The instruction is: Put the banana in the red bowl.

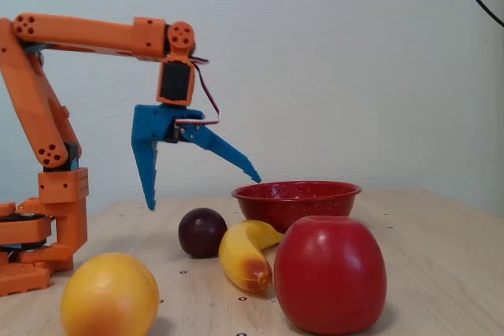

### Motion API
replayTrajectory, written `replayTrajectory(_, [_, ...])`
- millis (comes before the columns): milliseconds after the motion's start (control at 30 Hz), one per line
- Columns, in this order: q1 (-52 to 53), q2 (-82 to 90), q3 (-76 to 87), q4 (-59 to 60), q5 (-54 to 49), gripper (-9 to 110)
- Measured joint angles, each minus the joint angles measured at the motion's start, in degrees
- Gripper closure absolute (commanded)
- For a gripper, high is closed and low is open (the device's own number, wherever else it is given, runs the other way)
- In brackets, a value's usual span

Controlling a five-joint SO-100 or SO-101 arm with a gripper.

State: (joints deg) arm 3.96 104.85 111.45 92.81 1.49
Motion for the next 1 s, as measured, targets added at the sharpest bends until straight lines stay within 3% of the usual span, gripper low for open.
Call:
replayTrajectory(600, [-0.1, -17.5, -5.7, -0.5, 1.1, 17])
replayTrajectory(1000, [0.2, -32.5, -19.1, -0.4, 1.1, 14])
